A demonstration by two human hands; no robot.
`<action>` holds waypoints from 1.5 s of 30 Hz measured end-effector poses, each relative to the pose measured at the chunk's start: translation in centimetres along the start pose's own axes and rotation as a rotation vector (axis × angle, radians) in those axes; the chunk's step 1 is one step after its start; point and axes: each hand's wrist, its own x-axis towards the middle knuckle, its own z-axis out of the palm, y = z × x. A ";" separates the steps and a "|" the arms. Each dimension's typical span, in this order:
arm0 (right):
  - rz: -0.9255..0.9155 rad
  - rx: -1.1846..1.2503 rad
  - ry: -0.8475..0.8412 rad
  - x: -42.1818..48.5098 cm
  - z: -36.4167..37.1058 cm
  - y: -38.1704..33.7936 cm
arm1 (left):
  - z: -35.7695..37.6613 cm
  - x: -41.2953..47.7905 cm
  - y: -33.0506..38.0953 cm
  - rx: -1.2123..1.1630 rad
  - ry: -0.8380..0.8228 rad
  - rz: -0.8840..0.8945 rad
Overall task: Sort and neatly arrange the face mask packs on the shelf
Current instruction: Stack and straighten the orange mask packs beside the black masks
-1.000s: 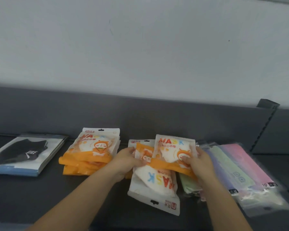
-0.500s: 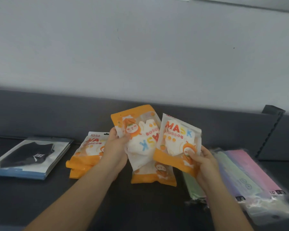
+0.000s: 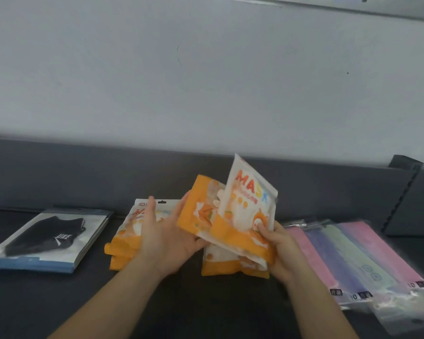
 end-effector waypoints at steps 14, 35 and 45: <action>0.133 -0.342 -0.348 0.2 0.1 -0.6 | 0.1 -1.6 3.6 0.940 -0.006 -0.441; -0.221 -0.112 0.097 -0.3 0.0 -1.5 | -2.8 -0.8 5.8 0.653 0.049 0.088; -0.165 -0.280 0.011 -1.0 1.3 -1.1 | -3.6 -1.1 6.6 0.586 0.191 0.249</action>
